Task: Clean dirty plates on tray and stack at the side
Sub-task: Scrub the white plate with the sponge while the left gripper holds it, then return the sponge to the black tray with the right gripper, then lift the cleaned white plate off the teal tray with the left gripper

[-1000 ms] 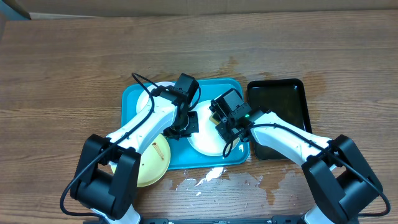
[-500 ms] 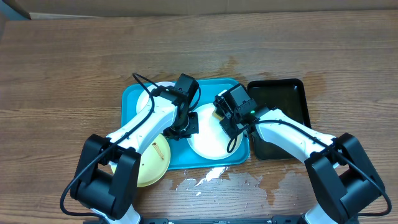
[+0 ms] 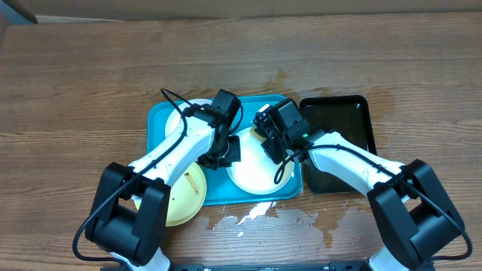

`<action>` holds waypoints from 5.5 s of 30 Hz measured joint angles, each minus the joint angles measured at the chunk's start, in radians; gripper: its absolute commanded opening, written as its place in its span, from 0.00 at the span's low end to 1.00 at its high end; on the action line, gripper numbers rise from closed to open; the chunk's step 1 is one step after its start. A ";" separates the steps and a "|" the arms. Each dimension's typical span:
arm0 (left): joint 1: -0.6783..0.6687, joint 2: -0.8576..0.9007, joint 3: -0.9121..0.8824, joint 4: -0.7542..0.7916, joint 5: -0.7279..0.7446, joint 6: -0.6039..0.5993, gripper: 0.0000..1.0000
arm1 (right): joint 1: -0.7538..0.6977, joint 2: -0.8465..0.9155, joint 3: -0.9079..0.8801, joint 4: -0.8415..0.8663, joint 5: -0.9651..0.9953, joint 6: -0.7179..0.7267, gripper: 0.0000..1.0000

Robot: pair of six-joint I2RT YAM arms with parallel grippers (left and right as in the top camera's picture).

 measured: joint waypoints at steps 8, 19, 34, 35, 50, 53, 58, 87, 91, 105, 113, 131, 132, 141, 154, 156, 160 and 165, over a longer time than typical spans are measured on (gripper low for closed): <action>0.000 0.000 0.000 -0.003 0.001 0.004 0.04 | 0.000 0.000 0.032 -0.095 -0.064 -0.020 0.04; 0.000 0.000 0.000 -0.003 0.003 0.018 0.04 | -0.004 -0.049 0.135 -0.130 -0.139 -0.049 0.04; 0.000 0.000 0.000 -0.003 0.003 0.018 0.04 | -0.005 0.079 0.135 -0.056 -0.122 -0.101 0.04; 0.000 0.000 0.000 -0.003 0.003 0.018 0.04 | -0.007 0.080 0.135 -0.057 -0.119 -0.104 0.04; 0.000 0.000 0.000 -0.002 0.003 0.018 0.04 | -0.050 0.080 0.130 -0.201 -0.105 -0.103 0.04; 0.000 0.000 0.000 -0.002 0.003 0.018 0.04 | -0.050 0.080 0.130 -0.217 -0.105 -0.095 0.04; -0.001 0.000 0.000 0.002 0.007 0.018 0.04 | -0.050 0.080 0.130 -0.265 -0.105 -0.072 0.04; 0.000 0.000 0.000 0.002 -0.002 0.010 0.04 | -0.224 -0.042 0.405 -0.646 -0.180 0.156 0.04; 0.000 0.000 0.007 -0.020 -0.006 0.010 0.04 | -0.315 -0.042 0.405 -0.668 -0.180 0.214 0.04; 0.000 0.000 0.204 -0.220 -0.161 0.041 0.04 | -0.510 -0.042 0.405 -0.734 -0.180 0.309 0.04; -0.001 0.004 0.297 -0.256 -0.259 0.068 0.04 | -0.562 -0.042 0.405 -0.734 -0.180 0.312 0.04; -0.141 0.004 0.430 -0.283 -0.529 0.108 0.04 | -0.612 -0.042 0.404 -0.734 -0.163 0.312 0.04; -0.169 0.004 0.435 -0.282 -0.567 0.108 0.04 | -0.612 -0.042 0.404 -0.733 -0.160 0.312 0.04; -0.417 0.004 0.441 -0.313 -0.948 0.085 0.04 | -0.612 -0.042 0.393 -0.730 -0.151 0.313 0.04; -0.600 0.004 0.442 -0.405 -1.352 -0.047 0.04 | -0.612 -0.042 0.393 -0.728 -0.150 0.314 0.04; -0.626 0.004 0.442 -0.415 -1.374 -0.081 0.04 | -0.612 -0.042 0.393 -0.728 -0.150 0.315 0.04; -0.661 0.004 0.442 -0.420 -1.397 -0.120 0.04 | -0.612 -0.042 0.393 -0.725 -0.150 0.316 0.04; -0.670 0.004 0.442 -0.453 -1.397 -0.160 0.04 | -0.612 -0.042 0.393 -0.718 -0.151 0.323 0.04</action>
